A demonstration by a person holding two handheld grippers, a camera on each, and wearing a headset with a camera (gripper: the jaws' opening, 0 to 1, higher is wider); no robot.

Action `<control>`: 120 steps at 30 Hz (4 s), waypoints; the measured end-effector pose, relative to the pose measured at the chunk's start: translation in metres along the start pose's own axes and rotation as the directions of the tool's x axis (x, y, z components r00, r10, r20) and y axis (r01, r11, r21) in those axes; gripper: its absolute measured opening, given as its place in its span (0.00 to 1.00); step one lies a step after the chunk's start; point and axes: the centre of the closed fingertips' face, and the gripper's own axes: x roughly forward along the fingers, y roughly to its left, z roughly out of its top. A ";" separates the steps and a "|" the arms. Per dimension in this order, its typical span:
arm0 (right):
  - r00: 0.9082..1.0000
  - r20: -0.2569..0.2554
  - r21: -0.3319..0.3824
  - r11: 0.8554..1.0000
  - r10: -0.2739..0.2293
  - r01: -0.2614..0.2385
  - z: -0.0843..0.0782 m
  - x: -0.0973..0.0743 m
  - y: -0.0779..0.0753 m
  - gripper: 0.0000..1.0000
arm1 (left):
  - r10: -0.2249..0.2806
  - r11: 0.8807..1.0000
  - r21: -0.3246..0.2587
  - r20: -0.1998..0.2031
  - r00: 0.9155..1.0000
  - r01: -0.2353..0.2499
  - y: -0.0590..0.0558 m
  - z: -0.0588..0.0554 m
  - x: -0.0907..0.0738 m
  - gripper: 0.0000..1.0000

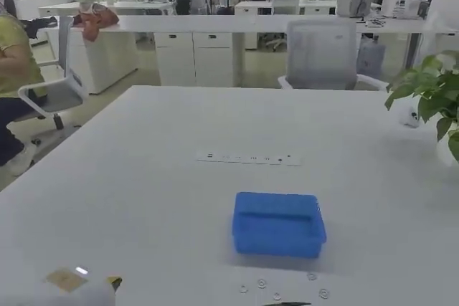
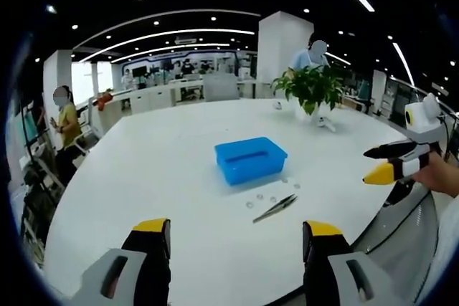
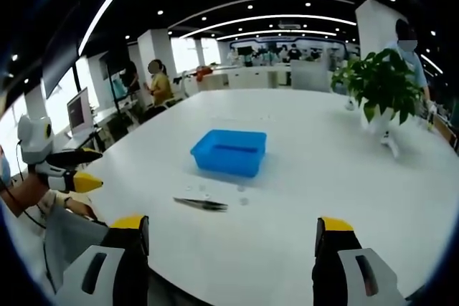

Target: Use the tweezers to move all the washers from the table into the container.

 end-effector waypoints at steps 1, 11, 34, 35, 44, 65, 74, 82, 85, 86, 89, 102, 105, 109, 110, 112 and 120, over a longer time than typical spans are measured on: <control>1.000 -0.005 -0.002 1.000 0.000 0.000 -0.001 0.000 -0.001 0.95 | -0.023 1.000 0.014 -0.004 1.000 0.023 -0.003 0.001 0.002 0.74; 0.999 -0.035 0.014 1.000 -0.010 0.011 -0.010 0.003 -0.008 0.95 | -0.164 0.974 0.148 -0.078 0.983 0.174 -0.016 0.012 0.037 0.45; 0.996 -0.050 -0.067 0.995 -0.080 0.076 -0.021 0.005 -0.018 0.89 | -0.291 0.811 0.385 -0.387 0.875 0.440 -0.039 -0.033 0.118 0.13; 0.995 -0.053 -0.061 0.995 -0.080 0.076 -0.022 0.005 -0.019 0.88 | -0.294 0.801 0.394 -0.396 0.870 0.450 -0.040 -0.034 0.122 0.12; 0.994 -0.057 -0.051 0.994 -0.096 0.093 -0.023 0.006 -0.022 0.87 | -0.273 0.739 0.435 -0.505 0.818 0.515 -0.038 -0.060 0.145 0.09; 0.993 -0.034 -0.048 0.992 -0.117 0.116 -0.019 0.003 -0.026 0.87 | -0.248 0.613 0.524 -0.583 0.774 0.591 -0.046 -0.071 0.141 0.00; 0.995 -0.007 -0.040 0.994 -0.103 0.103 -0.015 0.002 -0.023 0.83 | -0.254 0.605 0.559 -0.540 0.802 0.567 -0.058 -0.054 0.114 0.00; 0.998 0.025 -0.081 0.995 -0.056 0.058 -0.008 0.000 -0.010 0.75 | -0.299 0.632 0.545 -0.484 0.822 0.551 -0.076 -0.037 0.088 0.00; 1.000 0.028 -0.120 0.993 -0.014 0.017 -0.006 0.002 0.001 0.71 | -0.316 0.628 0.547 -0.471 0.823 0.554 -0.081 -0.032 0.078 0.00; 1.000 0.015 -0.140 0.990 -0.005 0.007 -0.008 0.003 0.004 0.69 | -0.318 0.624 0.549 -0.472 0.823 0.556 -0.082 -0.031 0.075 0.00; 0.999 0.000 -0.194 0.980 0.036 -0.036 -0.009 0.006 0.017 0.63 | -0.324 0.614 0.564 -0.458 0.828 0.552 -0.084 -0.023 0.064 0.00; 0.928 -0.169 -0.373 0.851 0.331 -0.371 -0.024 0.021 0.114 0.37 | -0.383 0.570 0.555 -0.473 0.793 0.606 -0.093 -0.014 0.023 0.00; 0.891 -0.233 -0.397 0.799 0.388 -0.452 -0.030 0.023 0.137 0.31 | -0.398 0.561 0.544 -0.483 0.780 0.624 -0.098 -0.010 0.013 0.00; 0.866 -0.248 -0.403 0.766 0.435 -0.501 -0.031 0.026 0.153 0.26 | -0.446 0.530 0.545 -0.473 0.760 0.650 -0.113 -0.005 -0.005 0.00; 0.865 -0.249 -0.416 0.759 0.435 -0.501 -0.031 0.026 0.154 0.25 | -0.449 0.518 0.554 -0.473 0.758 0.652 -0.115 -0.004 -0.010 0.00; 0.858 -0.268 -0.441 0.735 0.439 -0.514 -0.031 0.024 0.157 0.21 | -0.450 0.510 0.559 -0.474 0.757 0.653 -0.118 -0.003 -0.016 0.00; 0.831 -0.288 -0.493 0.671 0.475 -0.554 -0.027 0.011 0.169 0.09 | -0.448 0.444 0.618 -0.474 0.758 0.649 -0.130 -0.003 -0.037 0.00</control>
